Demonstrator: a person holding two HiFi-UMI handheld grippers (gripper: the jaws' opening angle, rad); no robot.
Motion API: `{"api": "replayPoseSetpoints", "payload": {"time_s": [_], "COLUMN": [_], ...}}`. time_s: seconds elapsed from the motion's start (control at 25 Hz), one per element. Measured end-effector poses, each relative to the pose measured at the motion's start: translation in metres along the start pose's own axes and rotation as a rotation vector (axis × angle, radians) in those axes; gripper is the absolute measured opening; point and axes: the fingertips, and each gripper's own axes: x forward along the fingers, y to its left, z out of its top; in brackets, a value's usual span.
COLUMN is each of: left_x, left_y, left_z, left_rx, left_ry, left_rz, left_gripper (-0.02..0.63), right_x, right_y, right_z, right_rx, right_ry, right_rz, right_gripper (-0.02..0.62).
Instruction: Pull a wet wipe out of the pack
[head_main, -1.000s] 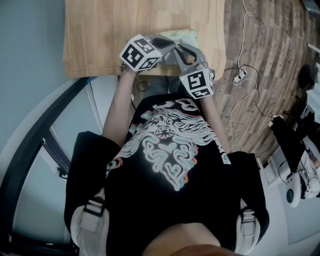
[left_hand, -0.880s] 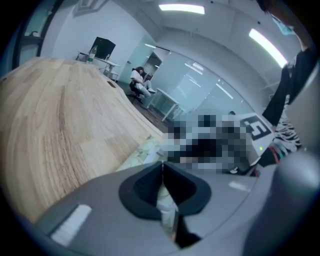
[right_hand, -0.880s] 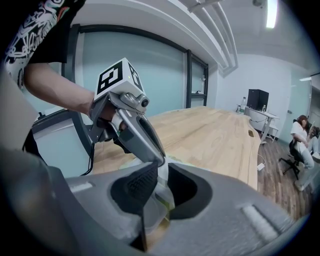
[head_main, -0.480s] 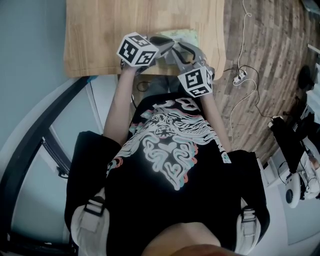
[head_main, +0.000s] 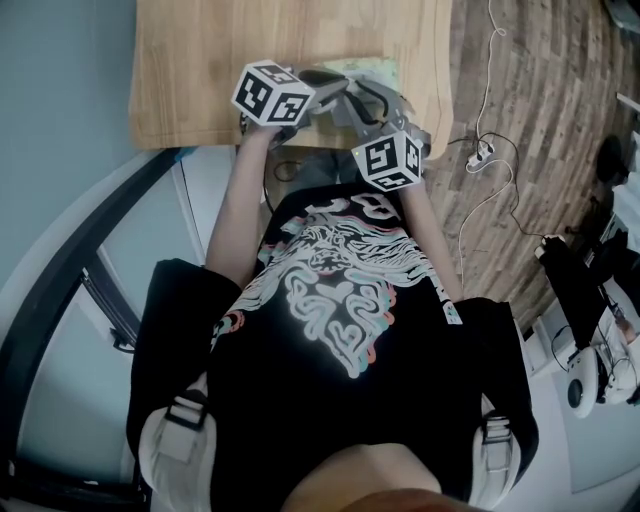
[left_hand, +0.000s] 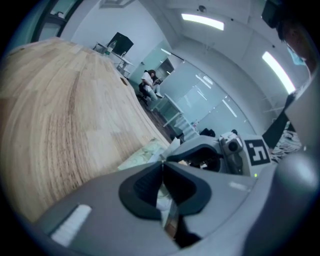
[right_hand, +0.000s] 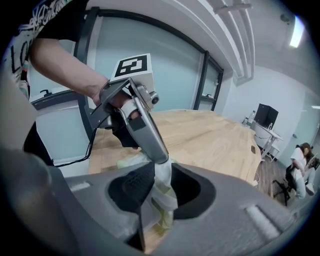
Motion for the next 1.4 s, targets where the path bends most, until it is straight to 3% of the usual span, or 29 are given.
{"api": "replayPoseSetpoints", "payload": {"time_s": [0.2, 0.52, 1.4], "left_x": [-0.002, -0.004, -0.014], "left_y": [-0.004, -0.005, -0.006], "left_z": [0.003, 0.002, -0.003], "left_rx": [-0.044, -0.027, -0.038], "left_ry": [-0.015, -0.013, -0.056], "left_rz": [-0.027, -0.026, 0.045], "left_gripper": [-0.003, -0.005, -0.003], "right_x": [0.001, 0.003, 0.0], "right_y": [-0.002, 0.003, 0.003], "right_z": [0.001, 0.001, 0.0], "right_rx": [-0.065, -0.09, -0.023], "right_ry": [0.003, 0.006, -0.012], "right_rz": [-0.04, -0.047, -0.036], "right_gripper": [0.1, 0.064, 0.06]}}
